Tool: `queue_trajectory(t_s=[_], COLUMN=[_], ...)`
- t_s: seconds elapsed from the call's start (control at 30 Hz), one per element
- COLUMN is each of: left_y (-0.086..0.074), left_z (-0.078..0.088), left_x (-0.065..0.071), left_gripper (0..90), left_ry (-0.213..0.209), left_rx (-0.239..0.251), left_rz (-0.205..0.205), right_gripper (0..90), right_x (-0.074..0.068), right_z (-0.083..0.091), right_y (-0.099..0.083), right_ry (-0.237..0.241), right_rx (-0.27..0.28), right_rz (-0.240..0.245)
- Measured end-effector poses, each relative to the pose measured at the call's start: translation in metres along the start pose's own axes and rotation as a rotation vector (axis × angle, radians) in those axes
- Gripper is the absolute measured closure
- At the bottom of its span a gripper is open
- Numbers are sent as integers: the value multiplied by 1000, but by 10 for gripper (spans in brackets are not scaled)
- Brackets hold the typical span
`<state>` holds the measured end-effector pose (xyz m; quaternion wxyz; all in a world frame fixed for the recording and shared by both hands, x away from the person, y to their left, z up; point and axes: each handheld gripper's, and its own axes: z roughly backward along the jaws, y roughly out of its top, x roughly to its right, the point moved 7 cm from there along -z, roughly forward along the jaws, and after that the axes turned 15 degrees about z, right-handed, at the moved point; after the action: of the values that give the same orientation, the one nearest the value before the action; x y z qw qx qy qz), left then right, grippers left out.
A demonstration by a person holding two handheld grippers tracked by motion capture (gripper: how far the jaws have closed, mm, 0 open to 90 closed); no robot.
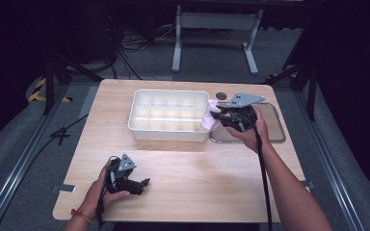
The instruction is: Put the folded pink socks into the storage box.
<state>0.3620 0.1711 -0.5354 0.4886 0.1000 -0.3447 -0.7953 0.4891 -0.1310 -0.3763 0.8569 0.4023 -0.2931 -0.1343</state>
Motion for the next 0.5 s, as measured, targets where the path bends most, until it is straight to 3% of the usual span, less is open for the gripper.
queue_trajectory(t_s=[0.5], left_y=[0], left_z=[0], left_x=[0], left_gripper=[43], left_ry=[0], left_rx=[0], left_rz=[0], right_gripper=[733], right_x=[-1], right_z=[-43], right_y=[-8], right_ry=[-2], right_rx=[-84], right_rz=[5])
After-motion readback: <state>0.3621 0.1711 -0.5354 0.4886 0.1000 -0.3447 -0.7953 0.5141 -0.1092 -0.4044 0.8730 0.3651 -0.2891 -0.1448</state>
